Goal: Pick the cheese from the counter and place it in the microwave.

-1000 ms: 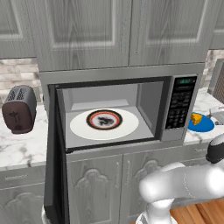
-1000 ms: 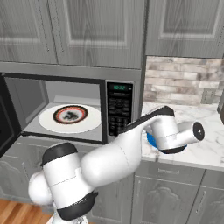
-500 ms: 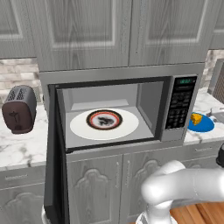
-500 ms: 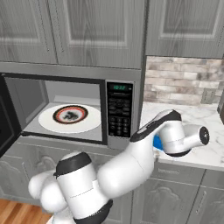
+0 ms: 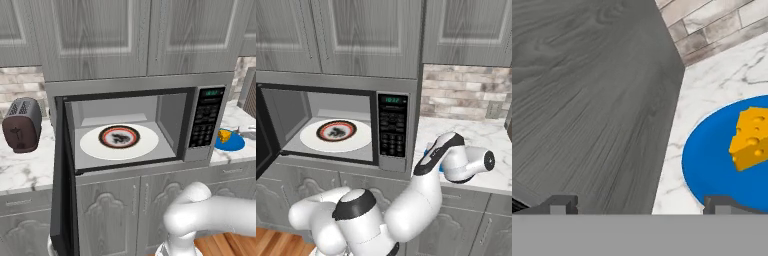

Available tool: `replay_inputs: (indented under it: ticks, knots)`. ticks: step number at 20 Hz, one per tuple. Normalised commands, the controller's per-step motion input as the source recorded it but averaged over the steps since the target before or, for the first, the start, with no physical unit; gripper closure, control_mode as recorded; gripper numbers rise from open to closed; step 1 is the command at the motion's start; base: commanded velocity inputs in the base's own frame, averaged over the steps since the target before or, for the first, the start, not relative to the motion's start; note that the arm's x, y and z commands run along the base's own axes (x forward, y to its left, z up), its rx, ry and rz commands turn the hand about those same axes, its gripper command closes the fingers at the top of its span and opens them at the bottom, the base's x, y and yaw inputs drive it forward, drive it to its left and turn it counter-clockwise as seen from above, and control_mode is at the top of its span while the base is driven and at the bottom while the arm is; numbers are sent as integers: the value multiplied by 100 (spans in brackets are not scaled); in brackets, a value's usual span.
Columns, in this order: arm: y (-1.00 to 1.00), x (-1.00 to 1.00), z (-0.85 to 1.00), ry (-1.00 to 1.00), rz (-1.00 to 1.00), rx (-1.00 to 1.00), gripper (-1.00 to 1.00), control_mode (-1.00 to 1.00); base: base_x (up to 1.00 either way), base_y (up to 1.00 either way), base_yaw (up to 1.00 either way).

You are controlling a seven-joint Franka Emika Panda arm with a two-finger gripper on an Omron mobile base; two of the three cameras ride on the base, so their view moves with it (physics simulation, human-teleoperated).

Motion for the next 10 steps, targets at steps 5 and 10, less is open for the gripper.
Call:
replay_inputs:
  ticks: [5,10]
  knots:
    - [-21,6,0,2,-4,-10,-100,-100,0,0,0]
    - [0,15,-19,13,-10,-13,-100,-100,0,0,0]
